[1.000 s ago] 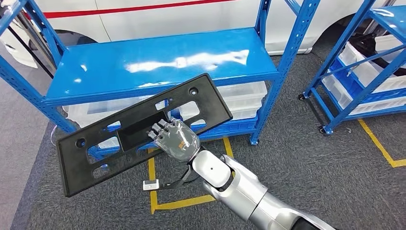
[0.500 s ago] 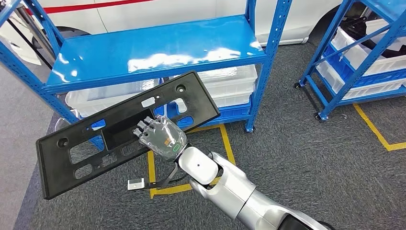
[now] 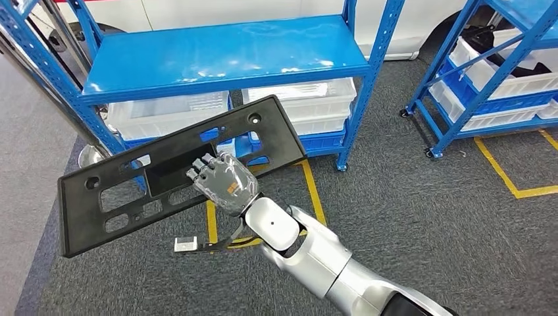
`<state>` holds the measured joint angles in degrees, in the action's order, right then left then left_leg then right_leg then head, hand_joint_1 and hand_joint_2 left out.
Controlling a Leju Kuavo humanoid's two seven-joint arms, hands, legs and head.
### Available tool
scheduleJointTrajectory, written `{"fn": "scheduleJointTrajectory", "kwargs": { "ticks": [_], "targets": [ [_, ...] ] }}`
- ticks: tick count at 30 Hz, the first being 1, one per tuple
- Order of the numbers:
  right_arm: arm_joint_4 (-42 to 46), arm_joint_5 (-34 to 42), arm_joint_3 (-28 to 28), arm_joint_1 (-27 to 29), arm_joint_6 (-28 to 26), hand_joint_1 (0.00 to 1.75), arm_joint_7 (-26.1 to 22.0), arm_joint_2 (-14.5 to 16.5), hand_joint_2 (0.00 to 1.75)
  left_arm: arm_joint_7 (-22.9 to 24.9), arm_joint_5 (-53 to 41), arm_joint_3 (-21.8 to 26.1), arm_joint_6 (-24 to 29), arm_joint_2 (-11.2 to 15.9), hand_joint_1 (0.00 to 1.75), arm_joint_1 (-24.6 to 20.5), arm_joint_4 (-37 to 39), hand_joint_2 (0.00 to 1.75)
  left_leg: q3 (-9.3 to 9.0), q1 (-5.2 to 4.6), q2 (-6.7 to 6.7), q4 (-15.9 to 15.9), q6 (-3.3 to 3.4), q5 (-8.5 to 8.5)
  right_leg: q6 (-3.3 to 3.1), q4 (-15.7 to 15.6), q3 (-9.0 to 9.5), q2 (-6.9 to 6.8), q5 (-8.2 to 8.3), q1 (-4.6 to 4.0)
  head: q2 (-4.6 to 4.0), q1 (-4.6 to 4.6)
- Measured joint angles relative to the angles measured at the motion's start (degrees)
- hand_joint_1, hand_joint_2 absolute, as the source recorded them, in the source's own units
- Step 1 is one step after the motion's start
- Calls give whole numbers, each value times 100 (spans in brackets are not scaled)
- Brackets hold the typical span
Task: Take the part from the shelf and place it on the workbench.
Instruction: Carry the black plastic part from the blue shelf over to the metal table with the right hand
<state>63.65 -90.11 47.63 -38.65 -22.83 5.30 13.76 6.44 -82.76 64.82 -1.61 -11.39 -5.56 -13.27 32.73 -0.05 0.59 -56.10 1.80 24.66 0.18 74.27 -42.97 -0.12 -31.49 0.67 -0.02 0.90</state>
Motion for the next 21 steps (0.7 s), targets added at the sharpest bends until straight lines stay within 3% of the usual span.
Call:
{"fn": "scheduleJointTrajectory", "kwargs": {
  "ticks": [1,3,5,7,9,10,12,14,15,16,17,19,21],
  "targets": [
    [-3,0,0,-3,-2,175,26,-11,175,-6,19,-3,7,-16,0,-2,0,175,101,-9,1,-35,-1,-46,-13,89,80,0,121,-2,0,0],
    [-5,-1,0,-18,-6,175,70,-25,175,-63,49,-3,16,-43,0,-1,0,175,287,-18,0,-123,-18,-121,-63,-251,480,0,395,-12,0,0],
    [-4,0,1,-54,-10,175,95,-21,175,-147,57,-3,19,-63,0,1,0,175,423,-33,1,-202,-60,-179,-121,-975,997,-1,301,-41,0,0],
    [-3,-1,2,-87,-16,175,108,-17,175,-186,55,-3,33,-75,0,0,0,175,486,-36,2,-232,-122,-241,-166,-1409,1234,0,105,-72,1,1],
    [-3,-1,3,-96,-15,175,121,-17,175,-179,60,-3,63,-76,0,2,0,175,511,-20,-7,-237,-190,-277,-231,-1497,1237,-13,134,-62,1,1],
    [-3,-1,4,-97,-11,175,135,-16,175,-179,76,-3,82,-77,0,4,0,175,546,-9,-14,-303,-229,-210,-273,-1513,1225,-30,173,-51,1,2],
    [-2,-1,12,-100,-3,175,176,-11,175,-215,131,5,126,-75,0,12,0,175,715,28,-23,-747,-313,135,-331,-1536,1188,-79,240,-27,1,4],
    [1,-1,36,-96,9,175,203,-16,175,-280,197,25,161,-74,0,22,0,175,965,64,-23,-1467,-388,514,-344,-1524,1136,-137,274,-29,1,4],
    [4,-1,58,-89,22,175,203,-22,175,-304,230,40,172,-73,0,24,0,175,1027,77,-22,-1702,-414,582,-341,-1513,1112,-175,283,-30,1,4],
    [10,-1,84,-81,35,175,200,-27,175,-316,260,60,178,-72,0,26,0,175,997,89,-19,-1743,-430,545,-338,-1500,1093,-215,287,-30,1,4],
    [21,-1,111,-75,48,175,194,-28,175,-319,284,82,181,-70,0,27,0,175,863,97,-11,-1573,-437,418,-334,-1487,1080,-254,286,-28,1,4],
    [57,-1,154,-75,67,175,185,-28,175,-318,322,119,183,-68,0,22,0,175,409,90,88,-849,-418,136,-311,-1473,1074,-333,278,-34,1,4],
    [95,-1,177,-88,74,175,178,-26,175,-318,347,140,182,-64,0,14,0,175,118,31,199,-310,-334,37,-256,-1477,1071,-414,284,-49,1,4]
  ]
}}
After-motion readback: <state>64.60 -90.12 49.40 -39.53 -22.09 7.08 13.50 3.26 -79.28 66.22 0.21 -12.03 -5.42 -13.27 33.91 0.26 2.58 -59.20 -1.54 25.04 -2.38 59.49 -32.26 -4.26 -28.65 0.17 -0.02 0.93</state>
